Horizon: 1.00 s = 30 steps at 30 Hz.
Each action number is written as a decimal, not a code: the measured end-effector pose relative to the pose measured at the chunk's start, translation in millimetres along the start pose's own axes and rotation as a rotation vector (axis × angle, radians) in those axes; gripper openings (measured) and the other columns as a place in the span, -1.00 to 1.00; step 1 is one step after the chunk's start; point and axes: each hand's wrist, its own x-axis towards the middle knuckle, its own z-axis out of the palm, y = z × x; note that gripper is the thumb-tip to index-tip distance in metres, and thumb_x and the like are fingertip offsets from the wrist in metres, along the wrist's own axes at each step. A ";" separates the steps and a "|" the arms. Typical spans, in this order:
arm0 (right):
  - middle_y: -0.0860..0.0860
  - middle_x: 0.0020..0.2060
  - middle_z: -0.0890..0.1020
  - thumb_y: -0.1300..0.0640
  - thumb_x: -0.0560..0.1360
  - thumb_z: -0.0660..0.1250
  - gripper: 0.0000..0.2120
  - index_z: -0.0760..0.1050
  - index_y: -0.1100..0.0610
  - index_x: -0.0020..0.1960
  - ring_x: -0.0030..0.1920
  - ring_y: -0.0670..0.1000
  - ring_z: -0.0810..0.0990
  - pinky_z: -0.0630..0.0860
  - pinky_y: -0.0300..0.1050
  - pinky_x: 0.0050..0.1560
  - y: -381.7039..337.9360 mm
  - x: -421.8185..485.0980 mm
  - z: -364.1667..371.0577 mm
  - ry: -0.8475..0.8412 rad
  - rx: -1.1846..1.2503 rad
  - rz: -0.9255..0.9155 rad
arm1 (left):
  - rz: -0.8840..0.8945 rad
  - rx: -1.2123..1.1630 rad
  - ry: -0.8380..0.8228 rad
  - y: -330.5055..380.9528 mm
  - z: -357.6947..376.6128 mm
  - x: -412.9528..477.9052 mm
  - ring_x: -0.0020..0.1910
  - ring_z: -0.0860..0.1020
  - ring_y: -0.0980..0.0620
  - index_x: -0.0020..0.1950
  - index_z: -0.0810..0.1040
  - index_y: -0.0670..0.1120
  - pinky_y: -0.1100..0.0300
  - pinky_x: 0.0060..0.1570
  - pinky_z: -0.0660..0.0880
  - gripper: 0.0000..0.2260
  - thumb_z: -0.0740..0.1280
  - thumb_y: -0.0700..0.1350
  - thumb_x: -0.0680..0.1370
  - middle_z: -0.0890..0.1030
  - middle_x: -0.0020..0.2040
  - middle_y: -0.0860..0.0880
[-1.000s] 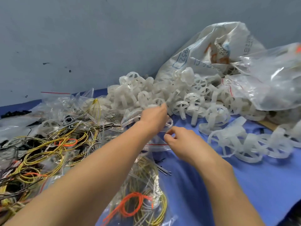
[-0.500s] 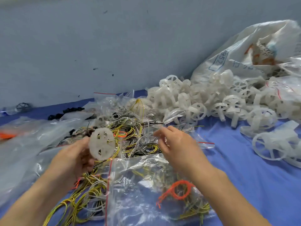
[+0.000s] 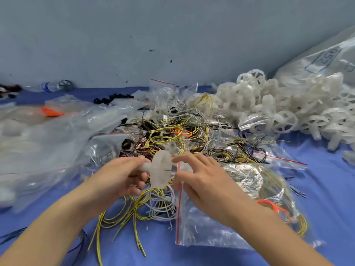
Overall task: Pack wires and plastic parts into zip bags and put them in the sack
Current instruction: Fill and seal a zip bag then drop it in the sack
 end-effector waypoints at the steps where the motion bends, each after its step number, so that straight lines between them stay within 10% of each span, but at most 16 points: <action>1: -0.01 0.31 0.47 0.16 0.51 0.22 -0.86 0.50 -0.05 -0.06 0.25 0.07 0.45 0.44 0.03 0.16 0.8 -0.8 -0.3 0.031 0.009 0.013 | -0.024 -0.014 -0.027 0.0 -1.3 -1.5 -0.50 0.48 0.06 -0.05 0.59 -0.15 0.27 -0.57 0.44 -0.79 0.23 -0.07 0.63 0.51 -0.41 -0.07; 8: -0.06 0.18 0.49 0.15 0.55 0.16 -0.89 0.42 0.00 -0.09 0.11 0.00 0.46 0.42 -0.04 0.06 7.9 -6.2 -0.7 0.185 0.050 0.060 | -0.088 -0.054 -0.377 -10.9 14.8 -11.3 -0.36 0.54 0.08 0.03 0.67 -0.18 0.27 -0.48 0.50 -0.75 0.34 -0.03 0.52 0.59 -0.21 -0.10; 23: -0.02 0.00 0.54 0.33 0.51 0.25 -0.84 0.50 0.11 -0.14 -0.06 0.04 0.54 0.47 0.02 -0.08 8.1 -10.8 -19.6 0.364 0.231 0.140 | 0.371 0.361 -0.224 -2.1 56.3 -18.8 -0.40 0.53 0.01 0.06 0.61 -0.13 0.17 -0.48 0.50 -0.84 0.25 -0.12 0.62 0.62 -0.27 -0.04; 30: -0.02 -0.02 0.57 0.13 0.48 0.11 -0.79 0.53 0.04 -0.14 -0.07 0.05 0.56 0.43 0.03 -0.06 -14.5 -2.0 -24.0 0.256 0.111 0.146 | 0.330 0.520 -0.325 -0.7 81.5 -21.2 -0.38 0.57 0.21 -0.26 0.59 -0.19 0.36 -0.36 0.48 -0.82 0.29 -0.36 0.50 0.60 -0.38 -0.06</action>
